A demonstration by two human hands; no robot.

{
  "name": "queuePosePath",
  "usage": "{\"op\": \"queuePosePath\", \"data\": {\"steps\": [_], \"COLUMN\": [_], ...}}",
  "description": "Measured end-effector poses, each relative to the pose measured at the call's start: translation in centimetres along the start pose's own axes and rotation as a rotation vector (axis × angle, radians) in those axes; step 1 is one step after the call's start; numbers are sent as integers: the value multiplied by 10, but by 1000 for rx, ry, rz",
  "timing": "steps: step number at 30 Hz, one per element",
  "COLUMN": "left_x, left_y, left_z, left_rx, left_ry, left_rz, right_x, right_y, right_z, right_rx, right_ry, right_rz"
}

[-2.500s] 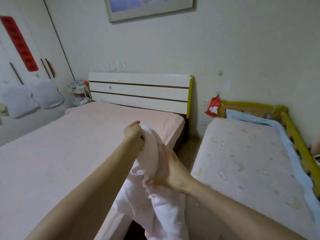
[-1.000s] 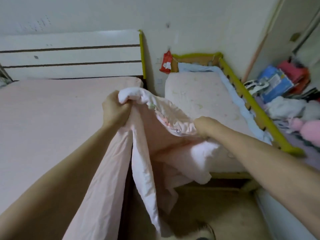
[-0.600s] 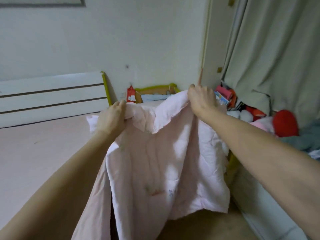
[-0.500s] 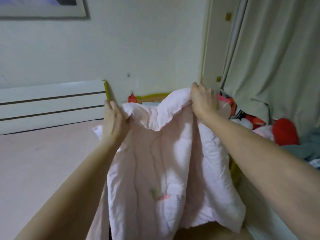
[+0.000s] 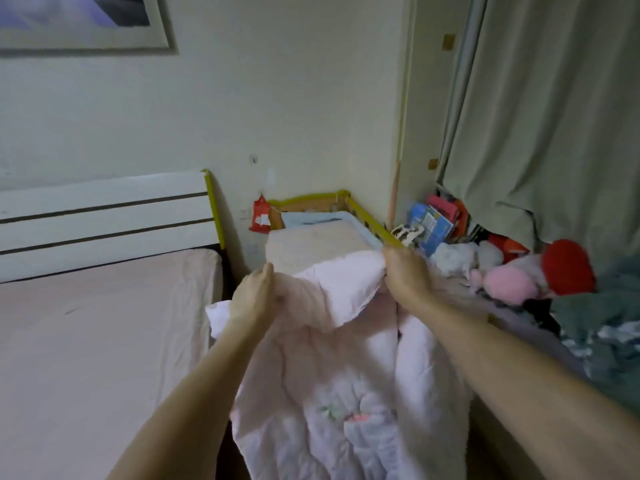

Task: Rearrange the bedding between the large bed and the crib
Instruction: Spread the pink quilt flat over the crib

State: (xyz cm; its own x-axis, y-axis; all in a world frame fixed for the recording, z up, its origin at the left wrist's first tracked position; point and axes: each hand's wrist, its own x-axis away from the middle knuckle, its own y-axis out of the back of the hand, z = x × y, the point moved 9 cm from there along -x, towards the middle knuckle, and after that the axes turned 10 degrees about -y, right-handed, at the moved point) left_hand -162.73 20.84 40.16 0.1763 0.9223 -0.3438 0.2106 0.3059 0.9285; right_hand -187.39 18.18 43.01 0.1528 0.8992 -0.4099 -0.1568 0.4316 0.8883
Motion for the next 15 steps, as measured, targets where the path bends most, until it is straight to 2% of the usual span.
{"op": "queuePosePath", "data": {"steps": [2, 5, 7, 9, 10, 11, 13, 15], "left_x": [-14, -37, -39, -40, -39, -38, -35, -34], "left_y": [19, 29, 14, -4, -12, -15, -18, -8], "left_z": [8, -15, -48, -68, -68, -71, -76, -75], "left_rx": [45, 238, 411, 575, 664, 746, 814, 758], "left_ry": [15, -98, -212, -224, -177, -131, -47, 12], "left_rz": [-89, -140, -21, 122, 156, 144, 20, -134], "right_x": [-22, -26, -22, -27, -28, -29, -19, -13], "right_y": [17, 26, 21, 21, 24, 25, 22, 31], "right_z": [-8, 32, 52, 44, 42, 40, 50, 58], "right_rx": [-48, -207, -407, -660, -768, -842, -1020, -965], "right_ry": [-35, 139, 228, 141, 96, 58, 1, 117], "right_rz": [-84, -117, -20, 70, 93, 110, 210, 150]}}
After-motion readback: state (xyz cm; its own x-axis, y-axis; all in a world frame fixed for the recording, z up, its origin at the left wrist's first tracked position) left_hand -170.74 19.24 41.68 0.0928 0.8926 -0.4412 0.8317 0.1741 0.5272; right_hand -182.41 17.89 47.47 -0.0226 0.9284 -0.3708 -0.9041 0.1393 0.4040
